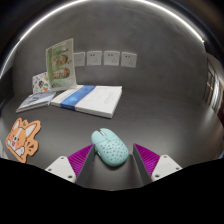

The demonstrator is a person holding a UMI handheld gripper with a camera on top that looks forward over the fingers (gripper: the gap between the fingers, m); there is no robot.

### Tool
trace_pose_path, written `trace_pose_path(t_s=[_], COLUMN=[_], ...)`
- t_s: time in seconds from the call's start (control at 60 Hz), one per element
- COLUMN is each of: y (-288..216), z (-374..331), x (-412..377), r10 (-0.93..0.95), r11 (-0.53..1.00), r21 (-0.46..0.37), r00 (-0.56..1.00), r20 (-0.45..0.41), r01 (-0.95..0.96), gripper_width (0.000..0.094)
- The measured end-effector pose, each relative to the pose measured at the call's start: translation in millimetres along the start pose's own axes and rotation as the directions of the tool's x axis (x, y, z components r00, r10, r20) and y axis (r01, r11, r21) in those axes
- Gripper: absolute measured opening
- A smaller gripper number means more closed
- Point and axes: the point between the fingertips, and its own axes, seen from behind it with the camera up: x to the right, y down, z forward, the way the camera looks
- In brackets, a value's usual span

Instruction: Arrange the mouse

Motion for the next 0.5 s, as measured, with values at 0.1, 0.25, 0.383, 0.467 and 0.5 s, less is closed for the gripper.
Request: trace_pose_path(t_s=[0.1, 0.25, 0.383, 0.467, 0.5], y=[-11.5, -27.3, -33.5, -34.2, -34.3], z=[18.6, 37.3, 35.7, 35.4, 33.6], x=[-0.7, 30.7, 49.5, 48.9, 52.4], r10=[0.043, 0.082, 0.12, 0.152, 0.174], r11=[0.999, 0.997, 0.993, 0.988, 0.985], r21=[-0.016, -0.016, -0.019, -0.013, -0.004], r00=[0.998, 0.996, 0.993, 0.988, 0.984], r20=[0.035, 0.02, -0.009, -0.017, -0.033], r01=[-0.042, -0.082, -0.12, -0.152, -0.174], gripper_width=[0.0802, 0.0542, 0.0471, 0.0409, 0.0404])
